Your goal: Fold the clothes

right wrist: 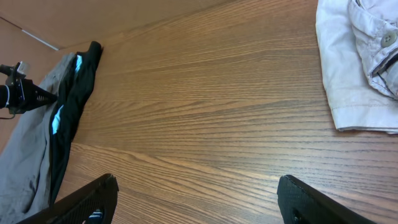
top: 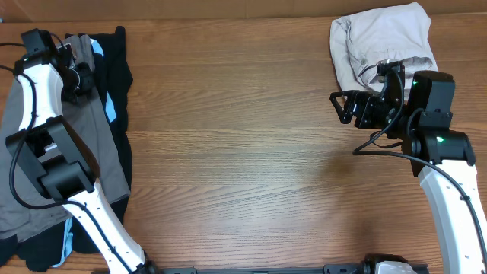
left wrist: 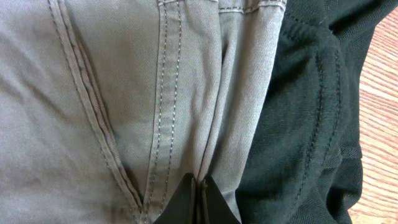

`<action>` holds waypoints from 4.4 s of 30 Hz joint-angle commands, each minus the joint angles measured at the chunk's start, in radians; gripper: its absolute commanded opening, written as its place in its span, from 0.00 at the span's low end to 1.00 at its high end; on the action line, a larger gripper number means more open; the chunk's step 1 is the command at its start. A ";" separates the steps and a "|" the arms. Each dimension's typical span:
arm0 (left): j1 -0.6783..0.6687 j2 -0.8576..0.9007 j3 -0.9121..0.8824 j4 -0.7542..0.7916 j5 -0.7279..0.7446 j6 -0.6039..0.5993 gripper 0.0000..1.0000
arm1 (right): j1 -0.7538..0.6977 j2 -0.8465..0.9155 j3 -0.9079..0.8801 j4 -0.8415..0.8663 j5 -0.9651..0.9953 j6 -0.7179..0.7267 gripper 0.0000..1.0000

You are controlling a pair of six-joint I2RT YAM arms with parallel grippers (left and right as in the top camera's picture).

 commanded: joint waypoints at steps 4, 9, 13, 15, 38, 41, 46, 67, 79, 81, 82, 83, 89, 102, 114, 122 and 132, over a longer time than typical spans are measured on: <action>0.002 -0.029 0.069 -0.071 0.001 -0.006 0.04 | 0.005 -0.003 0.022 0.004 -0.005 -0.002 0.85; -0.003 -0.087 0.225 -0.217 0.000 -0.006 0.04 | 0.005 -0.003 0.022 0.005 -0.005 -0.002 0.85; -0.009 -0.148 0.333 -0.326 -0.005 -0.005 0.04 | 0.005 -0.003 0.022 0.005 -0.005 -0.002 0.85; -0.014 -0.179 0.357 -0.362 -0.004 -0.005 0.04 | 0.005 -0.003 0.022 0.005 -0.005 -0.002 0.85; -0.771 -0.140 0.357 -0.546 0.087 0.107 0.04 | -0.237 -0.010 0.024 -0.043 -0.009 0.102 0.81; -0.875 -0.066 0.357 -0.565 0.090 0.106 0.04 | -0.346 -0.010 0.024 -0.060 -0.044 0.102 0.84; -1.020 0.053 0.357 -0.641 0.096 0.107 0.15 | -0.492 -0.010 0.024 -0.063 -0.113 0.090 0.86; -1.072 0.031 0.814 -0.844 0.072 0.034 0.66 | -0.617 -0.009 0.062 -0.068 -0.249 0.071 0.90; -0.743 -0.096 0.842 -0.844 0.067 0.078 0.96 | -0.165 0.156 0.061 -0.013 -0.136 0.137 0.98; -0.710 -0.096 0.842 -0.834 0.060 0.081 0.97 | -0.086 0.229 0.061 0.034 -0.135 0.181 0.98; -0.695 -0.096 0.842 -0.825 0.061 0.081 0.98 | -0.051 0.269 0.061 0.058 -0.131 0.203 0.98; -0.684 -0.096 0.842 -0.817 0.061 0.081 0.98 | -0.016 0.313 0.061 0.088 -0.128 0.234 0.98; -0.676 -0.095 0.842 -0.808 0.014 0.114 0.98 | 0.113 0.526 0.061 0.245 -0.124 0.352 0.94; -0.677 -0.094 0.810 -0.793 0.016 0.114 0.97 | 0.170 0.709 0.061 0.398 -0.039 0.357 0.78; -0.692 -0.094 0.809 -0.799 0.019 0.113 0.92 | 0.174 0.733 0.073 0.509 -0.033 0.365 0.12; -0.692 -0.094 0.809 -0.794 0.019 0.114 0.90 | 0.037 0.526 0.094 0.330 -0.053 0.343 0.04; -0.690 -0.116 0.813 -0.785 0.019 0.114 0.93 | -0.033 0.124 0.178 -0.016 0.024 0.192 0.04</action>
